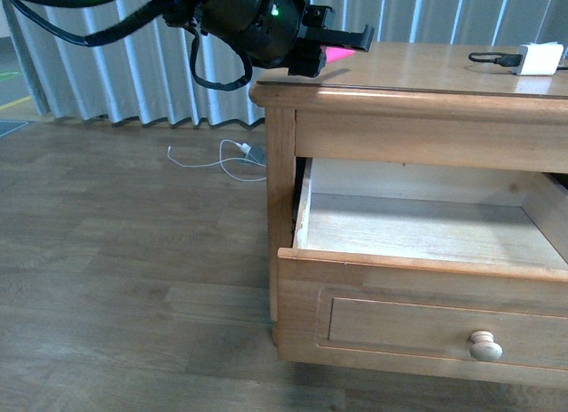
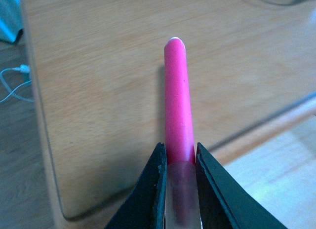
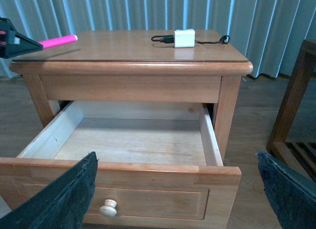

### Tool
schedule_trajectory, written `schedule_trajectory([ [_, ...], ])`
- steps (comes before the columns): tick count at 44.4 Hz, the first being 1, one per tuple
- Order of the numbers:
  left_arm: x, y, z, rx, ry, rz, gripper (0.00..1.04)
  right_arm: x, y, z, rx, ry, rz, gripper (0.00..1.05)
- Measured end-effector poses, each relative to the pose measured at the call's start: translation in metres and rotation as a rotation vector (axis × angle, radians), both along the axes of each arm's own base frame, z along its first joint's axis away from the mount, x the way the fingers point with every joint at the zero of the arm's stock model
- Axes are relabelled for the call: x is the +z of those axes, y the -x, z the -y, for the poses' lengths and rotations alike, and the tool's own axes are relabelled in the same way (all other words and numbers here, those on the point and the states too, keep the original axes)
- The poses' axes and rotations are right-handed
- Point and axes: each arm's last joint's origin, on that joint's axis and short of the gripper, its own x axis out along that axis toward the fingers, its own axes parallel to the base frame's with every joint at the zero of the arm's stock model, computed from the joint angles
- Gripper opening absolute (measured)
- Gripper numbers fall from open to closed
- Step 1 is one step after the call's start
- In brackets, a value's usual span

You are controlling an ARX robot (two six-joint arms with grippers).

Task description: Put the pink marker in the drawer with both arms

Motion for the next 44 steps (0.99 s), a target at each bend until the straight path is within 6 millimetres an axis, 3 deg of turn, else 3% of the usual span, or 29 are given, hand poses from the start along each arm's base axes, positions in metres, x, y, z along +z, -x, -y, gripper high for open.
schedule_trajectory([
  [8,0.010,0.040,0.007,-0.190,-0.034,0.024,0.15,0.000,0.000,0.000,0.000,0.000,0.000,0.96],
  [16,-0.010,0.060,0.025,-0.306,-0.089,-0.014,0.15,0.000,0.000,0.000,0.000,0.000,0.000,0.96],
  [26,-0.054,0.054,0.053,-0.335,-0.130,-0.097,0.15,0.000,0.000,0.000,0.000,0.000,0.000,0.96],
  [30,-0.083,0.041,0.068,-0.303,-0.163,-0.142,0.14,0.000,0.000,0.000,0.000,0.000,0.000,0.96],
  [36,-0.107,0.031,0.081,-0.281,-0.179,-0.178,0.14,0.000,0.000,0.000,0.000,0.000,0.000,0.96],
  [44,-0.124,0.025,0.091,-0.259,-0.189,-0.198,0.17,0.000,0.000,0.000,0.000,0.000,0.000,0.96],
])
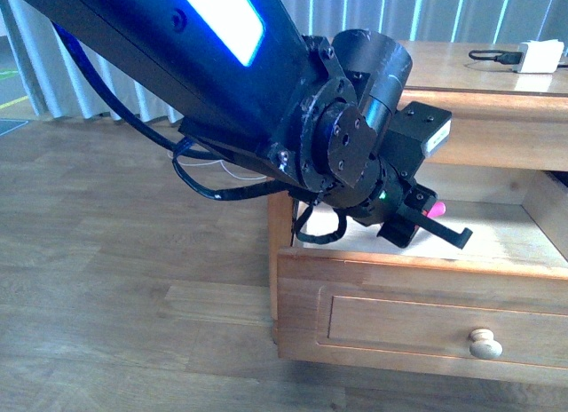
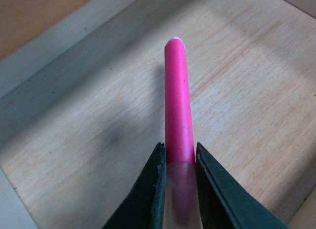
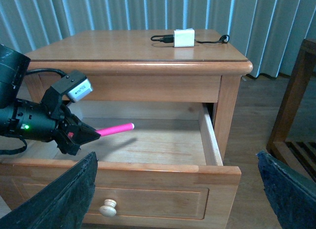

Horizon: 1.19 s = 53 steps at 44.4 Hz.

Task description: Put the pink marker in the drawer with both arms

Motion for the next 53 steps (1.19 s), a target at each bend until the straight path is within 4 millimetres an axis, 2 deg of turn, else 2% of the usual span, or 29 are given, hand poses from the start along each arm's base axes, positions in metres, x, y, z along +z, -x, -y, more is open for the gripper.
schedule_trajectory([
  [9,-0.005,0.000,0.002,0.010,-0.009,0.005,0.43,0.000,0.000,0.000,0.000,0.000,0.000,0.96],
  [18,0.003,0.010,-0.007,0.049,-0.041,0.082,0.69,0.000,0.000,0.000,0.000,0.000,0.000,0.96],
  [27,0.028,0.033,-0.028,0.095,-0.056,0.188,0.98,0.000,0.000,0.000,0.000,0.000,0.000,0.96],
  [29,0.035,0.038,-0.033,0.107,-0.051,0.208,1.01,0.000,0.000,0.000,0.000,0.000,0.000,0.96],
  [34,0.055,0.052,-0.050,0.149,-0.023,0.260,0.98,0.000,0.000,0.000,0.000,0.000,0.000,0.96],
  [40,0.082,0.070,-0.078,0.233,0.031,0.321,0.99,0.000,0.000,0.000,0.000,0.000,0.000,0.96],
  [48,0.112,0.102,-0.132,0.400,0.100,0.385,0.99,0.000,0.000,0.000,0.000,0.000,0.000,0.96],
  [53,0.130,0.138,-0.176,0.541,0.185,0.413,0.99,0.000,0.000,0.000,0.000,0.000,0.000,0.96],
])
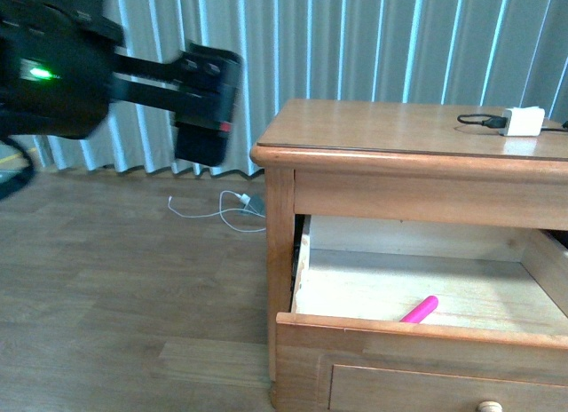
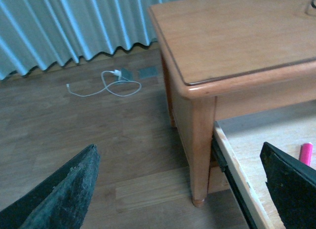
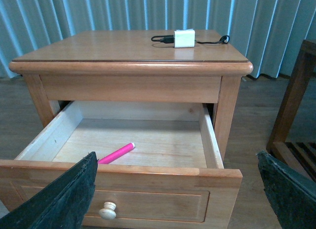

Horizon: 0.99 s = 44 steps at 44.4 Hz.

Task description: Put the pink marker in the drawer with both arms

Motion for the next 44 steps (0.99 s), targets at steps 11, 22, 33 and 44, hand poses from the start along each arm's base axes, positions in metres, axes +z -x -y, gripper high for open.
schedule_trajectory([
  [11,-0.020,0.099,-0.067,0.238,0.194,-0.040,0.99,0.000,0.000,0.000,0.000,0.000,0.000,0.96],
  [22,-0.043,0.136,-0.091,0.397,0.355,-0.029,0.99,0.000,0.000,0.000,0.000,0.000,0.000,0.96],
  [33,-0.050,0.140,-0.094,0.232,0.290,0.079,0.79,0.000,0.000,0.000,0.000,0.000,0.000,0.96],
  [44,-0.072,0.153,-0.108,0.206,0.191,0.098,0.32,0.000,0.000,0.000,0.000,0.000,0.000,0.96],
])
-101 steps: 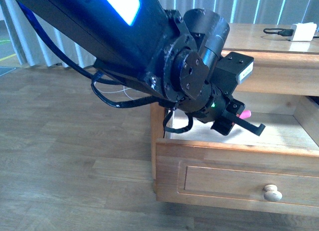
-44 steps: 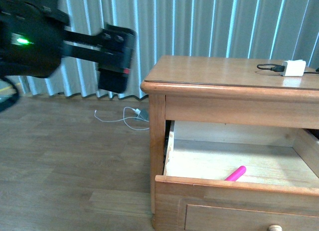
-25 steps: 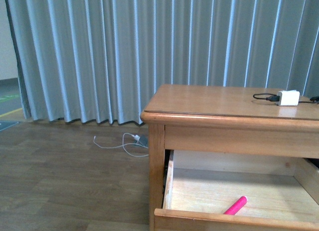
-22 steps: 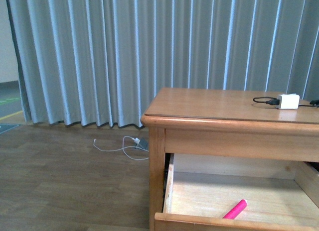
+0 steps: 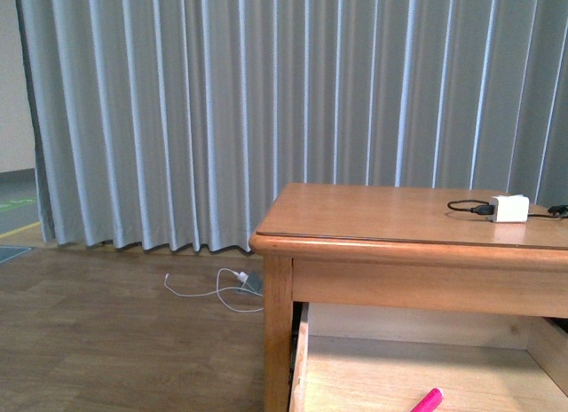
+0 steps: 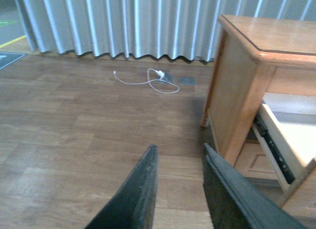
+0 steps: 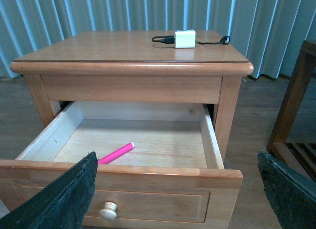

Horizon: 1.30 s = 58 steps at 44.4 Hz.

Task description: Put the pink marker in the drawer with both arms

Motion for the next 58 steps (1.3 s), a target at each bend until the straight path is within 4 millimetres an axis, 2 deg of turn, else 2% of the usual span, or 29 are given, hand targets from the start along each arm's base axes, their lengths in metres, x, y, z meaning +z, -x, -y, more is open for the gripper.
schedule_trajectory([
  [3,-0.004,0.003,-0.002,0.018,-0.002,0.003,0.16,0.000,0.000,0.000,0.000,0.000,0.000,0.96],
  [7,-0.008,0.006,-0.002,0.014,-0.005,0.005,0.04,0.000,0.000,0.000,0.000,0.000,0.000,0.96],
  [30,-0.024,0.019,-0.002,0.013,-0.012,0.014,0.04,0.000,0.000,0.000,0.000,0.000,0.000,0.96],
  [41,-0.023,0.024,-0.002,0.013,-0.012,0.031,0.04,0.000,0.000,0.000,0.000,0.000,0.000,0.96],
  [46,-0.026,0.035,-0.002,0.013,-0.012,0.022,0.04,0.000,0.000,0.000,0.000,0.000,0.000,0.96],
  [55,-0.026,0.035,-0.002,0.013,-0.012,0.024,0.04,0.000,0.000,0.000,0.001,0.000,0.000,0.96],
  [58,-0.026,0.035,-0.003,0.013,-0.012,0.024,0.11,-0.001,-0.001,0.000,-0.023,-0.004,-0.038,0.96],
])
